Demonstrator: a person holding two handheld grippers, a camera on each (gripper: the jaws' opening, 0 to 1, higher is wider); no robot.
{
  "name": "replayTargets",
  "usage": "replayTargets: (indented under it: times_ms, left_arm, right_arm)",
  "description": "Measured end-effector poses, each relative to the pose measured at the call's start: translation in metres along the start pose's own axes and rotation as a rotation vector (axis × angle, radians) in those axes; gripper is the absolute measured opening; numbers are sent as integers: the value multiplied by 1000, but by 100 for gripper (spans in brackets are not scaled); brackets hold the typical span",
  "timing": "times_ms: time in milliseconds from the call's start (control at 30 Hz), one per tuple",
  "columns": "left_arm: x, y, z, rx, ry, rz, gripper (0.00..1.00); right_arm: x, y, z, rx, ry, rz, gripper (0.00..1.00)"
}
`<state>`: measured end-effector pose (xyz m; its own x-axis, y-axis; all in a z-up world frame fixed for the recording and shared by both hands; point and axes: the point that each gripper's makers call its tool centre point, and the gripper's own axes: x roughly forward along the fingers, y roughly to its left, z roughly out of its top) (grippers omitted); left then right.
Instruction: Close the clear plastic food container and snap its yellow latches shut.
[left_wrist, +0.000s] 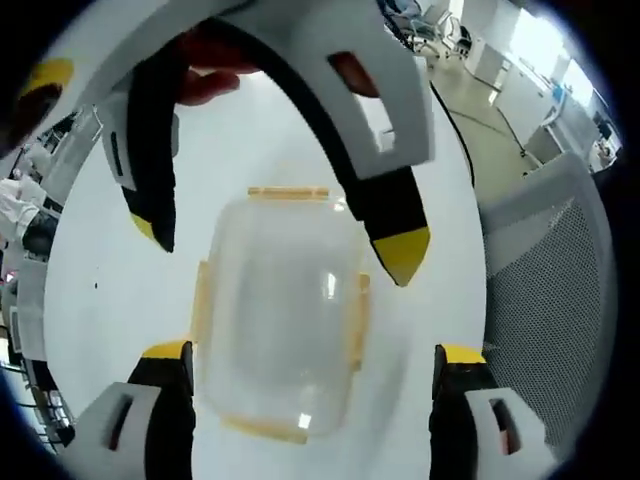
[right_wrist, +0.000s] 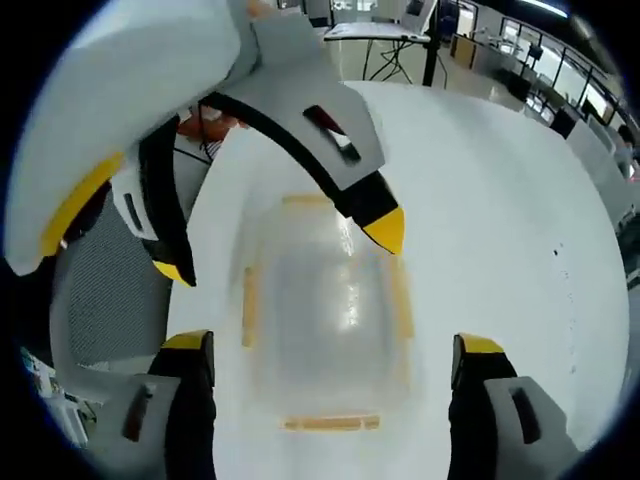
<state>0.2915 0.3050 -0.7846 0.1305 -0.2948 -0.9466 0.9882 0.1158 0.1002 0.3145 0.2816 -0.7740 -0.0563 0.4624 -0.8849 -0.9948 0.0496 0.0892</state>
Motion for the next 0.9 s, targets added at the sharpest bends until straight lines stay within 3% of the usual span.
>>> replayTargets:
  times_ms: [300, 900]
  left_arm:
    - [-2, 8, -6, -6, 0, 6, 97]
    - [3, 16, -16, -3, 6, 0, 95]
  right_arm:
    - [-1, 6, -2, 2, -10, -8, 96]
    - [4, 12, -13, -35, 34, -36, 91]
